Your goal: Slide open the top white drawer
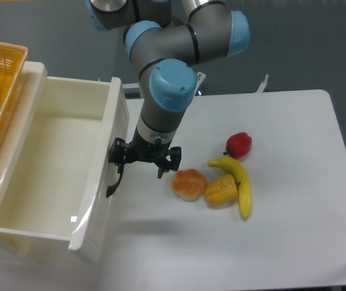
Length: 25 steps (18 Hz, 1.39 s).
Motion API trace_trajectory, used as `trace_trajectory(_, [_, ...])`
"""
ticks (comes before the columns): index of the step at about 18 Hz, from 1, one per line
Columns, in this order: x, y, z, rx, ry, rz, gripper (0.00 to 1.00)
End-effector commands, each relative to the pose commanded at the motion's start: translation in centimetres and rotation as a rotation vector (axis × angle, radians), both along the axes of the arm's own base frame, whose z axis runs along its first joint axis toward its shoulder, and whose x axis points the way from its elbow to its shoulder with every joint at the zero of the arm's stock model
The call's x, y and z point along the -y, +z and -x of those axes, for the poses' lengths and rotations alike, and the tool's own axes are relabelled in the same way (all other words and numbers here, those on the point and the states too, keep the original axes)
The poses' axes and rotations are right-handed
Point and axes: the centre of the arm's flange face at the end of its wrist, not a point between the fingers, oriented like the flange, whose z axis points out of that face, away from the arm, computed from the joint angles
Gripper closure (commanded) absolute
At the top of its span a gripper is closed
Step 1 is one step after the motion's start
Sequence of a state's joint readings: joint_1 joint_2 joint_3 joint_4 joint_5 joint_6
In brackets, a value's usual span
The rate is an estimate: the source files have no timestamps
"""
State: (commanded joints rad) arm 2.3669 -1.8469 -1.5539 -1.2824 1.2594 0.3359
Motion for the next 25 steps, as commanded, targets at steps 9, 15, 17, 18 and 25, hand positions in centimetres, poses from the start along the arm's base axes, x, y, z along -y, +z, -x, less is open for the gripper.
trace_trajectory(9, [0.4, -0.09, 0.75, 0.0, 0.005, -0.002, 0.0])
trace_trajectory(15, [0.36, -0.35, 0.88, 0.005, 0.006, -0.001, 0.0])
trace_trajectory(17, [0.35, -0.35, 0.87, 0.006, 0.006, -0.002, 0.0])
trace_trajectory(18, [0.39, -0.34, 0.94, 0.007, 0.008, -0.003, 0.0])
trace_trajectory(25, [0.51, -0.55, 0.89, 0.03, 0.012, -0.016, 0.0])
